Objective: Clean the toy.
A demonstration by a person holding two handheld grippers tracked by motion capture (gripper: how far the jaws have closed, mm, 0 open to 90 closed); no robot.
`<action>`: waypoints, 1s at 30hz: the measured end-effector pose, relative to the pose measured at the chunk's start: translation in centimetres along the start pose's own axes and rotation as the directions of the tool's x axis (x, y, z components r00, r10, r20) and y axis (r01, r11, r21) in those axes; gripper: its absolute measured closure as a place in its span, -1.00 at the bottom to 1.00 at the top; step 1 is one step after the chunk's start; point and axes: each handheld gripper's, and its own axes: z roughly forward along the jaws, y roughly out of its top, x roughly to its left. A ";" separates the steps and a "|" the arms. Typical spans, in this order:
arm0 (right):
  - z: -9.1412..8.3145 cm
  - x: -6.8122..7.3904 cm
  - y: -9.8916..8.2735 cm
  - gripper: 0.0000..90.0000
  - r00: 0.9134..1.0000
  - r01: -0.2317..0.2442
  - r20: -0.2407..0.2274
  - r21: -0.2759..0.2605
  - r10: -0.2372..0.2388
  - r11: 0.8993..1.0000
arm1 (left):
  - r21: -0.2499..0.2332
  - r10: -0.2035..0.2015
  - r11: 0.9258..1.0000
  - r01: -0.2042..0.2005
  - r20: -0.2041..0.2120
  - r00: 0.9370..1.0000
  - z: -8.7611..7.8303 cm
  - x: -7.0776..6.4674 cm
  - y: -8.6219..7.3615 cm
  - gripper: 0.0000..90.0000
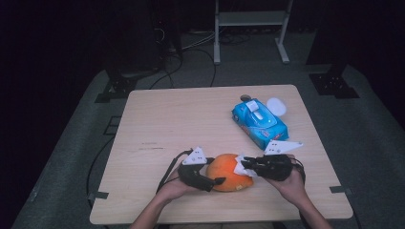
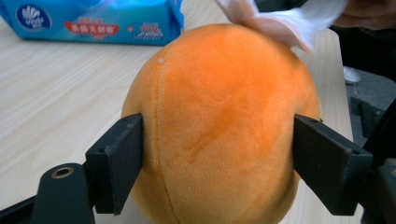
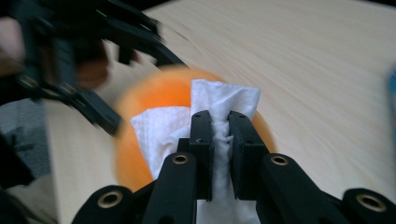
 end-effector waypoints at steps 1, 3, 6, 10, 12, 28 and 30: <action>0.2 0.5 0.4 0.78 1.000 0.025 -0.007 -0.003 -0.025 1.000 | 0.002 0.012 1.000 -0.012 -0.004 1.000 0.1 -0.3 0.2 -0.54; 0.7 1.3 0.8 0.77 0.997 0.072 0.010 0.022 -0.072 0.997 | 0.012 0.027 1.000 -0.027 -0.002 1.000 0.1 -0.4 0.2 -0.58; 0.7 1.1 0.2 0.77 0.997 0.076 0.008 0.037 -0.076 0.996 | -0.037 -0.044 0.998 0.045 0.030 0.999 -0.2 0.6 -0.2 -0.71; 0.0 0.5 -0.2 0.76 0.998 0.063 0.011 0.039 -0.064 0.997 | -0.029 -0.139 0.989 0.142 0.074 0.987 0.2 1.7 -0.9 -0.86; 0.0 0.3 -0.3 0.76 0.998 0.058 0.011 0.041 -0.059 0.997 | -0.013 -0.147 0.989 0.149 0.099 0.984 0.7 1.6 -1.1 -0.86; 0.2 2.8 1.4 0.78 0.983 0.179 0.045 0.027 -0.180 0.983 | -0.063 0.007 0.998 -0.006 0.015 1.000 0.0 -0.4 0.8 -0.49; 0.2 2.2 0.8 0.78 0.986 0.159 0.044 0.043 -0.161 0.986 | -0.070 -0.020 0.997 0.021 0.026 0.999 0.2 0.1 0.3 -0.66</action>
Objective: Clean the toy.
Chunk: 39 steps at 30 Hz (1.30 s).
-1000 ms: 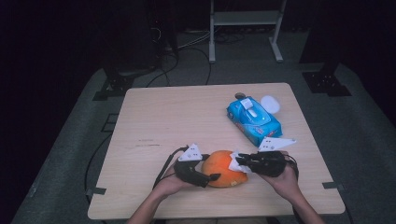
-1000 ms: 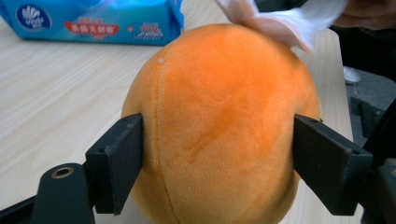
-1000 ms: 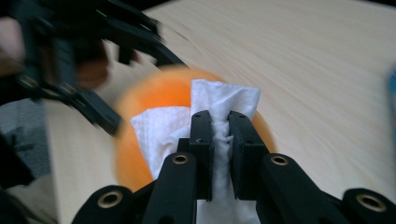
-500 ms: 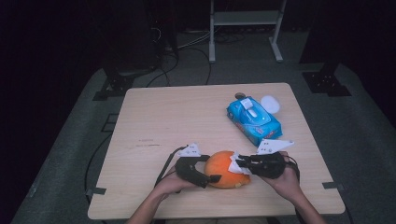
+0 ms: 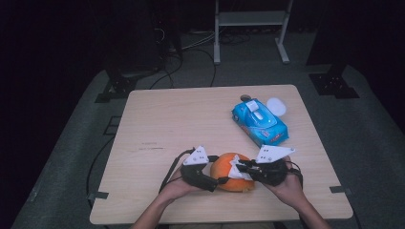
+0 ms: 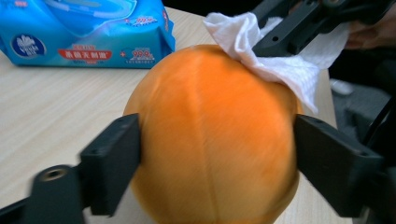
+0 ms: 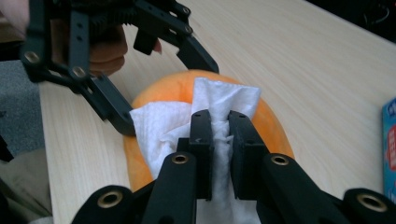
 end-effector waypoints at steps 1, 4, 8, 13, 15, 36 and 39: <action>-0.1 -0.3 -0.2 0.78 1.000 -0.009 0.002 -0.001 0.009 1.000 | 0.006 -0.023 1.000 0.023 -0.005 1.000 0.1 0.3 -0.2 -0.76; -0.6 -0.8 -0.4 0.78 0.999 -0.021 0.029 -0.005 0.021 1.000 | 0.022 -0.088 0.996 0.088 0.017 0.996 0.5 1.0 -0.9 -0.81; -0.4 -0.5 -0.1 0.78 0.999 -0.014 0.043 -0.004 0.015 1.000 | 0.040 -0.066 0.997 0.066 0.022 0.998 1.1 0.5 -1.2 -0.53; -0.1 1.4 1.2 0.78 0.999 0.050 0.019 -0.036 -0.049 0.998 | 0.044 0.034 0.998 -0.033 -0.022 0.999 0.5 -0.7 0.2 -0.35; -0.1 2.0 1.4 0.78 0.996 0.081 0.045 -0.027 -0.080 0.996 | 0.045 0.043 0.998 -0.041 -0.032 0.999 0.4 -0.6 0.2 -0.33; -0.4 1.4 1.7 0.78 0.992 0.083 0.094 -0.034 -0.080 0.996 | 0.055 0.111 0.993 -0.108 -0.063 0.992 0.6 -1.5 0.6 -0.35; -0.7 0.0 0.9 0.78 0.994 0.030 0.104 -0.035 -0.027 0.999 | 0.032 0.063 0.998 -0.062 -0.046 0.997 1.0 -1.2 0.5 -0.59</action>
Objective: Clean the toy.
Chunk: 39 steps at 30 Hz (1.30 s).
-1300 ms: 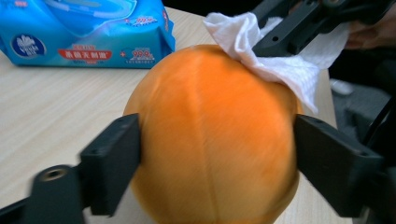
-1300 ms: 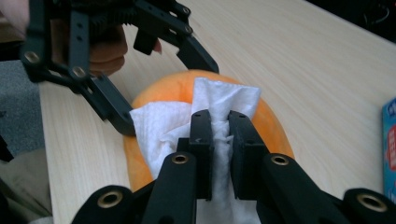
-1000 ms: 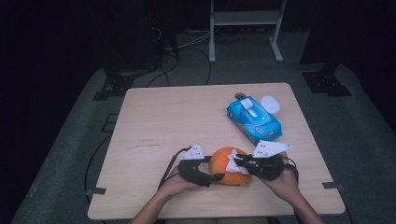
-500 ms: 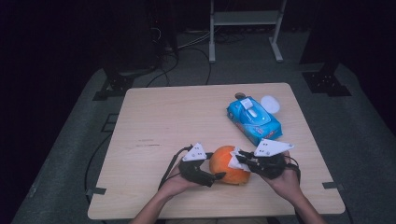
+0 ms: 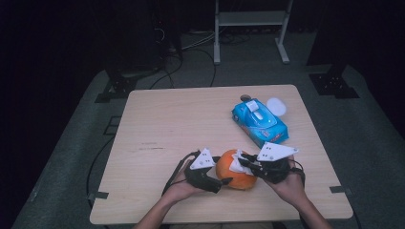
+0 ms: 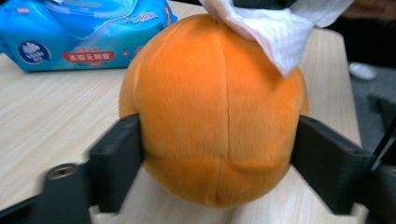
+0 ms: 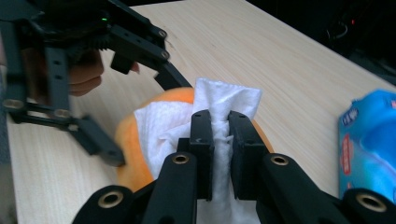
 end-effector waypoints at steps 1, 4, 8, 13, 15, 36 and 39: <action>0.0 -0.3 -0.2 0.78 1.000 -0.016 -0.001 -0.002 0.016 1.000 | -0.001 -0.013 1.000 0.013 0.000 1.000 0.1 0.1 0.0 -0.62; 0.2 0.0 0.0 0.78 1.000 -0.009 -0.004 -0.001 0.009 1.000 | -0.002 -0.008 1.000 0.008 -0.016 1.000 0.1 -0.2 0.1 -0.48; 0.6 1.7 0.9 0.79 0.999 0.034 -0.028 -0.011 -0.034 0.999 | 0.021 0.073 0.997 -0.072 -0.036 0.997 -0.1 -1.1 0.7 -0.37; 1.1 3.6 1.7 0.79 0.993 0.088 -0.074 -0.004 -0.088 0.996 | 0.041 0.155 0.987 -0.153 -0.053 0.986 0.0 -2.2 1.1 -0.37; 0.7 3.0 1.8 0.79 0.996 0.071 -0.057 -0.013 -0.071 0.997 | 0.033 0.141 0.990 -0.139 -0.048 0.989 0.0 -2.1 1.0 -0.36; 0.8 2.6 1.7 0.79 0.997 0.070 -0.041 0.007 -0.069 0.998 | 0.027 0.135 0.991 -0.134 -0.047 0.990 -0.3 -2.1 1.1 -0.31; 0.2 1.0 1.2 0.79 0.999 0.029 -0.018 -0.001 -0.029 1.000 | 0.034 0.131 0.991 -0.129 -0.046 0.990 -0.5 -1.7 0.8 -0.24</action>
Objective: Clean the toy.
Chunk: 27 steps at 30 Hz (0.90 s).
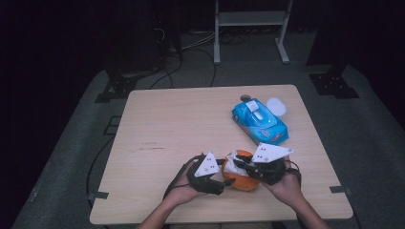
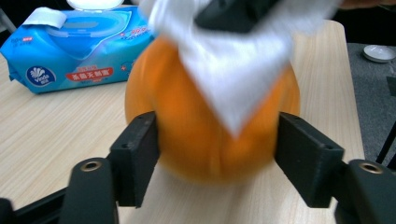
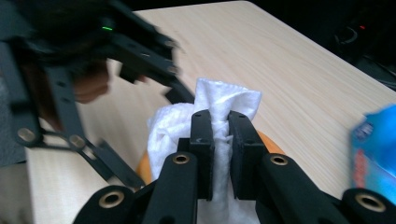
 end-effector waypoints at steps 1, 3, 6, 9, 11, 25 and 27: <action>-0.3 -0.4 -0.2 0.79 1.000 -0.021 0.012 -0.006 0.021 1.000 | 0.009 -0.002 1.000 0.002 0.000 1.000 0.1 0.1 -0.2 -0.22; -0.7 -1.3 -0.5 0.79 0.998 -0.070 0.003 -0.026 0.070 0.997 | 0.021 -0.030 0.999 0.029 0.012 0.999 0.5 0.3 -0.7 -0.26; -0.6 -1.7 -0.9 0.79 0.995 -0.101 -0.015 -0.034 0.101 0.994 | -0.029 -0.066 0.997 0.067 0.017 0.998 0.3 0.3 -0.2 -0.55; 0.0 -1.0 -0.7 0.79 0.995 -0.095 -0.032 -0.026 0.094 0.995 | -0.091 -0.075 0.993 0.074 -0.009 0.997 0.1 0.0 0.4 -0.72; 0.6 -0.3 -0.4 0.79 0.996 -0.081 -0.051 -0.020 0.080 0.997 | -0.080 -0.077 0.994 0.076 -0.017 0.997 0.5 -0.1 0.4 -0.74; 0.0 -1.0 -0.7 0.79 0.997 -0.074 0.020 0.003 0.074 0.997 | -0.003 -0.083 0.997 0.083 0.001 0.997 1.0 0.3 -0.8 -0.63; 0.1 -1.2 -0.9 0.79 0.996 -0.084 0.022 0.004 0.083 0.996 | -0.005 -0.100 0.995 0.100 0.006 0.995 0.9 0.3 -0.8 -0.65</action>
